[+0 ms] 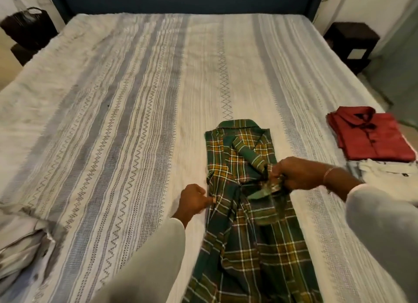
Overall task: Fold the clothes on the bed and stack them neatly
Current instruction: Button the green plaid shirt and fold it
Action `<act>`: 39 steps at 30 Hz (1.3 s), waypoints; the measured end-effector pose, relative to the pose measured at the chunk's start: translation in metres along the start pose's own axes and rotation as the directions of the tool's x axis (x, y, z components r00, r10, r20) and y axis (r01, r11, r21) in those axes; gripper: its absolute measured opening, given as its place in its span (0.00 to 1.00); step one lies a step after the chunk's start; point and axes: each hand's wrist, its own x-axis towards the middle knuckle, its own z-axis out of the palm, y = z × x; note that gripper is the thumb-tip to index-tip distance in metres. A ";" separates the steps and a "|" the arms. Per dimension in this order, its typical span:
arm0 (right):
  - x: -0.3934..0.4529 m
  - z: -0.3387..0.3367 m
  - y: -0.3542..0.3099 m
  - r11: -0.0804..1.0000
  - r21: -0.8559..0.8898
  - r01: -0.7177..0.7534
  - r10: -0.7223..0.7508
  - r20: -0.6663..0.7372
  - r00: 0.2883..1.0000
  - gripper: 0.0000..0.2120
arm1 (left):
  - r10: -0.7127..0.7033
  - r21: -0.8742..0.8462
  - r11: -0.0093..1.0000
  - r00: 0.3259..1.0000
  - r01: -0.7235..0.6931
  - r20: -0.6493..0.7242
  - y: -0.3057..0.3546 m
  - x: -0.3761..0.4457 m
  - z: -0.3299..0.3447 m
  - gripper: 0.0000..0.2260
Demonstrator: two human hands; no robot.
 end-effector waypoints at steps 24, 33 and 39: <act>-0.070 0.293 -0.240 0.198 0.961 -0.192 0.347 0.115 0.931 0.11 | -0.046 0.464 0.882 0.964 -0.083 0.260 -0.134 -0.183 0.005 0.14; -0.099 0.276 -0.247 -0.420 0.882 -0.213 0.089 0.274 0.958 0.40 | 0.061 0.331 0.926 0.937 -0.182 0.344 -0.097 -0.246 0.014 0.06; -0.115 0.257 -0.245 -0.123 0.991 -0.055 0.482 0.108 0.869 0.18 | 0.171 0.253 0.923 0.900 -0.288 0.401 -0.082 -0.268 0.039 0.08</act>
